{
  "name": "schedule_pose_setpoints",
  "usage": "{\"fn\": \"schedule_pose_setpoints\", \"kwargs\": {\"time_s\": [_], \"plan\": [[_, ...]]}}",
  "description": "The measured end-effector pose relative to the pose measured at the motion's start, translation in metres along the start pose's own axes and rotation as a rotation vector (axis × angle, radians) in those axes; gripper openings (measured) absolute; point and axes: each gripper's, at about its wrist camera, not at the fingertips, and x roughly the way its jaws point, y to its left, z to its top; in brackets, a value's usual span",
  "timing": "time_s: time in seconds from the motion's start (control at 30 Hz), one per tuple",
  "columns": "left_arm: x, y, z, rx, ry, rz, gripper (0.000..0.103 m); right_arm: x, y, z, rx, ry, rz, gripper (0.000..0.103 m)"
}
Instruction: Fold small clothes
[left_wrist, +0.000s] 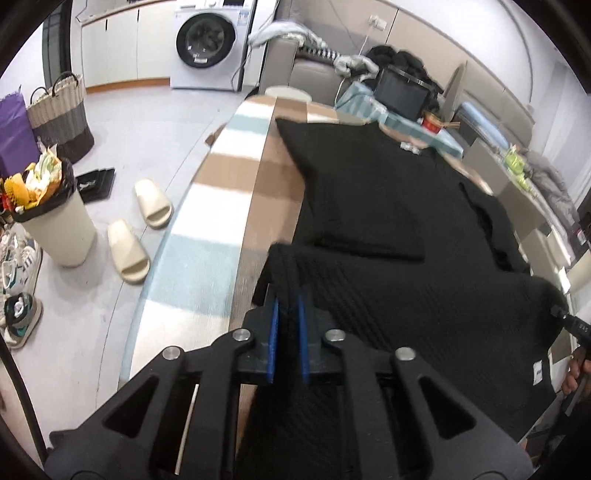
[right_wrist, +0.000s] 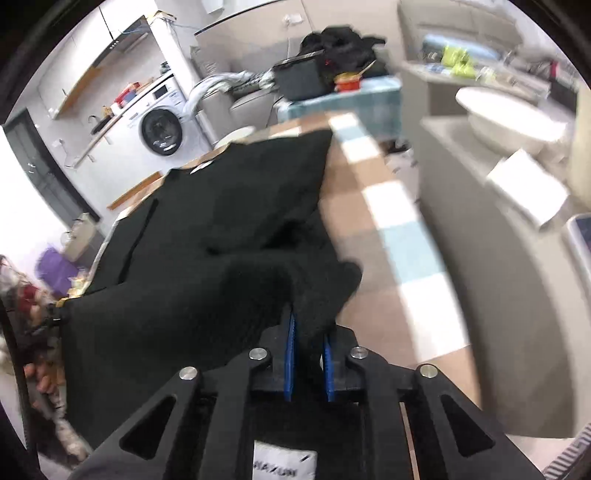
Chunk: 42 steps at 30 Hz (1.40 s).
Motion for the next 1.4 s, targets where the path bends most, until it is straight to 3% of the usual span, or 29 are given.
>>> {"fn": "schedule_pose_setpoints", "kwargs": {"time_s": [0.07, 0.13, 0.33, 0.4, 0.43, 0.47, 0.6, 0.77, 0.93, 1.03, 1.1, 1.2, 1.27, 1.3, 1.33, 1.4], "plan": [[0.001, 0.0, -0.006, 0.008, 0.015, -0.01, 0.032, -0.002, -0.005, -0.005, -0.009, -0.002, 0.006, 0.031], [0.002, -0.002, -0.012, 0.016, 0.017, -0.01, 0.046, -0.002, -0.007, -0.009, -0.02, -0.001, 0.014, 0.04], [0.012, 0.0, -0.029, 0.01, 0.054, 0.0, 0.049, 0.014, -0.009, -0.018, -0.074, 0.068, -0.011, 0.043], [0.011, -0.002, -0.035, 0.024, 0.047, 0.003, 0.03, 0.016, -0.008, -0.021, -0.097, 0.085, -0.011, 0.041], [0.009, -0.002, -0.037, 0.032, 0.045, 0.001, 0.008, 0.017, -0.004, -0.025, -0.137, 0.096, -0.007, 0.019], [0.006, -0.003, -0.04, 0.036, 0.043, -0.01, 0.004, 0.015, 0.0, -0.029, -0.176, 0.099, 0.005, 0.005], [-0.029, -0.003, -0.044, 0.028, -0.052, -0.046, 0.002, -0.017, 0.012, -0.037, -0.26, 0.03, 0.08, 0.004], [-0.051, -0.008, -0.017, 0.038, -0.154, -0.075, 0.002, -0.054, 0.004, -0.018, -0.174, -0.159, 0.16, 0.004], [-0.031, -0.01, 0.028, 0.047, -0.193, -0.075, 0.002, -0.022, 0.002, 0.014, -0.056, -0.173, 0.052, 0.004], [-0.001, -0.007, 0.043, 0.025, -0.143, -0.059, 0.003, 0.004, 0.005, 0.027, -0.014, -0.144, -0.028, 0.005], [0.017, -0.003, 0.043, 0.001, -0.094, -0.039, 0.003, 0.019, 0.006, 0.035, -0.009, -0.115, -0.051, 0.011], [0.027, 0.002, 0.036, -0.008, -0.057, -0.011, 0.025, 0.031, -0.003, 0.041, 0.005, -0.044, -0.055, 0.017], [0.032, 0.009, 0.033, -0.024, -0.062, -0.005, 0.05, 0.025, -0.013, 0.039, 0.018, -0.06, -0.073, 0.031], [0.035, 0.012, 0.034, -0.04, -0.063, -0.009, 0.051, 0.022, -0.016, 0.038, 0.027, -0.069, -0.068, 0.044], [0.039, 0.014, 0.036, -0.05, -0.057, -0.019, 0.051, 0.021, -0.02, 0.037, 0.039, -0.079, -0.055, 0.049], [0.049, 0.015, 0.039, -0.061, -0.038, -0.026, 0.051, 0.027, -0.029, 0.041, 0.069, -0.057, -0.028, 0.049]]}}
